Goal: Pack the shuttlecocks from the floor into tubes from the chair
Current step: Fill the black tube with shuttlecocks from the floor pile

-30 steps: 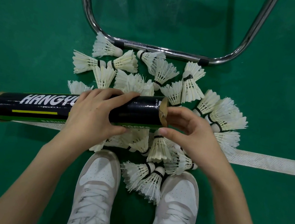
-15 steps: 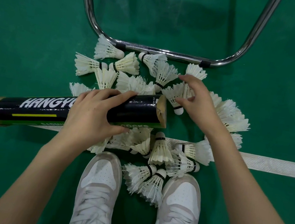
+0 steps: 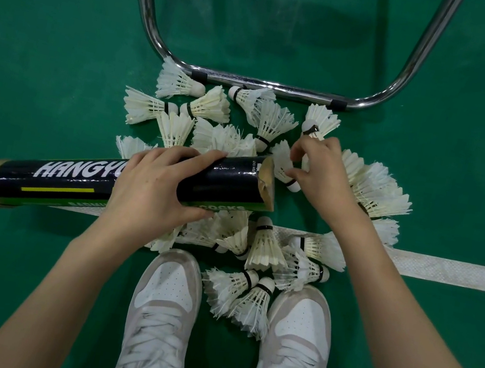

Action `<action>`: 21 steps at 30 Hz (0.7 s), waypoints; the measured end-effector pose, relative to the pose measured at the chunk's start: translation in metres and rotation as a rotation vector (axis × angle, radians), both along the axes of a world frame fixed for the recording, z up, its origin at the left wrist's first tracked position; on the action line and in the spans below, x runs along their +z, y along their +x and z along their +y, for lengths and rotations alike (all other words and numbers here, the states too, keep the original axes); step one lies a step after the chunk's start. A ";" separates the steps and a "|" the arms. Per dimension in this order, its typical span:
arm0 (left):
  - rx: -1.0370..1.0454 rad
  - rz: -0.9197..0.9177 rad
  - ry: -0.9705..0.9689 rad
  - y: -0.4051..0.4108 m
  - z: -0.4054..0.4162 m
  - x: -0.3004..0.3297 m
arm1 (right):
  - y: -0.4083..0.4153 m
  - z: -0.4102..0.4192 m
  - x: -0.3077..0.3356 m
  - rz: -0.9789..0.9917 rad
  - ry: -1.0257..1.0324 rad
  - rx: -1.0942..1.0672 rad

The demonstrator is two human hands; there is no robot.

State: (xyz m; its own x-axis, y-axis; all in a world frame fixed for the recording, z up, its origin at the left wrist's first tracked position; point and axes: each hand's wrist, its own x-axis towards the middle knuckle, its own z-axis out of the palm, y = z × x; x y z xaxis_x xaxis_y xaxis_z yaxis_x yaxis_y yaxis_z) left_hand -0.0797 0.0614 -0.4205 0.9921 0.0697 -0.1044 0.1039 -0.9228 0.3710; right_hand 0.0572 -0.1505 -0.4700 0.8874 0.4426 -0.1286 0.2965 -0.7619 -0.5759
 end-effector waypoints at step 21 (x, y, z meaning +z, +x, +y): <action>0.005 0.008 -0.007 0.000 0.000 0.001 | 0.002 -0.001 0.004 0.007 -0.025 0.057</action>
